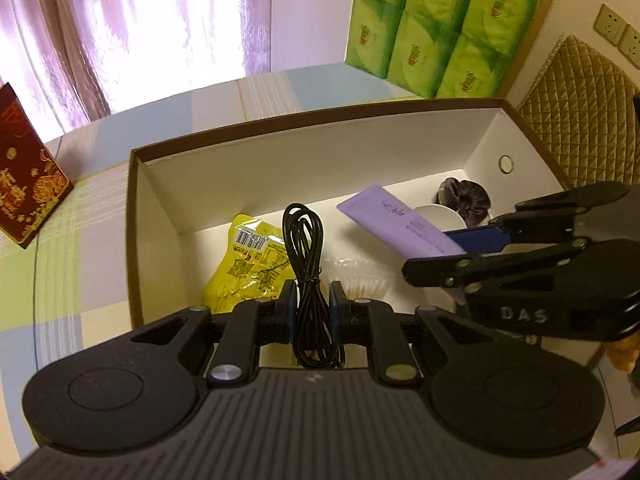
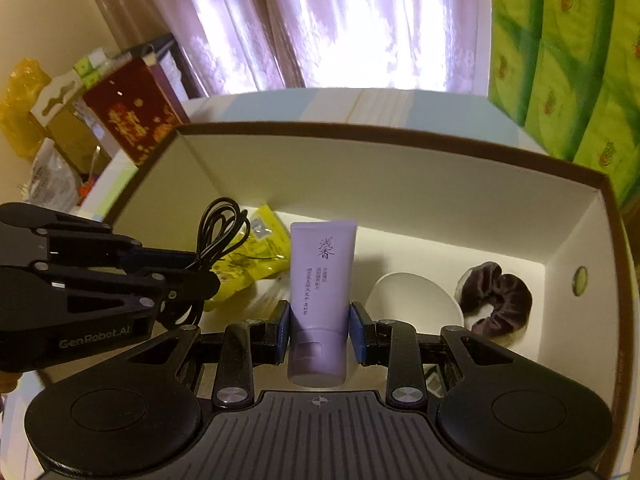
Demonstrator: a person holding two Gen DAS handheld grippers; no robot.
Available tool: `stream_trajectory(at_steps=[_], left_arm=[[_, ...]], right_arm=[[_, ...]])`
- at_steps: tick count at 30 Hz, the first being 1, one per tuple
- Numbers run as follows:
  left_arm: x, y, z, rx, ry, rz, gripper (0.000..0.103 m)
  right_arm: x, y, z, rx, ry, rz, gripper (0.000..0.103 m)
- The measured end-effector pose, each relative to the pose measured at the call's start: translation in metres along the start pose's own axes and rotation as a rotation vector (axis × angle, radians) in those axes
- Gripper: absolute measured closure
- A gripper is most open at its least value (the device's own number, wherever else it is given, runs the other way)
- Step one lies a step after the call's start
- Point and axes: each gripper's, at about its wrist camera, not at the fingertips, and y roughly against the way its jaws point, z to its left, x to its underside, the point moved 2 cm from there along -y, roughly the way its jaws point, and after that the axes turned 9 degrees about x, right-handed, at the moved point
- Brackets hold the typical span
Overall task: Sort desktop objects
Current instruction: 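Open both tools to drop the purple tube and black cable into the box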
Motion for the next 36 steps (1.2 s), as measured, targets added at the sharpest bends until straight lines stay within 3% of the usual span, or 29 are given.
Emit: stream_trajectory(at_steps=[17,19,20,23,30,33,36], left_arm=[[-0.012,-0.030,0.010,-0.018,0.002,0.053,0.090],[-0.012,-0.029,0.010,-0.021,-0.003,0.051,0.082],[-0.012,-0.028,0.009,-0.022,-0.007,0.048,0.080],[-0.010,-0.024,0.009,-0.026,-0.011,0.048,0.077],[-0.006,-0.011,0.004,-0.027,-0.018,0.028,0.057],[-0.004,-0.004,0.001,-0.031,-0.018,0.022,0.035],[-0.002,0.005,-0.005,-0.028,-0.029,0.010,0.029]], right_arm=[[-0.010,-0.025,-0.002,0.020,0.020,0.031,0.075],[-0.010,-0.023,0.000,0.009,0.047,0.026,0.074],[-0.010,-0.021,0.001,0.003,0.057,0.022,0.071],[-0.008,-0.013,0.000,-0.002,0.076,0.002,0.041],[-0.001,0.008,-0.003,0.025,0.133,-0.037,0.018],[0.004,0.015,-0.006,0.042,0.139,-0.042,0.010],[0.009,0.022,-0.008,0.062,0.133,-0.050,0.004]])
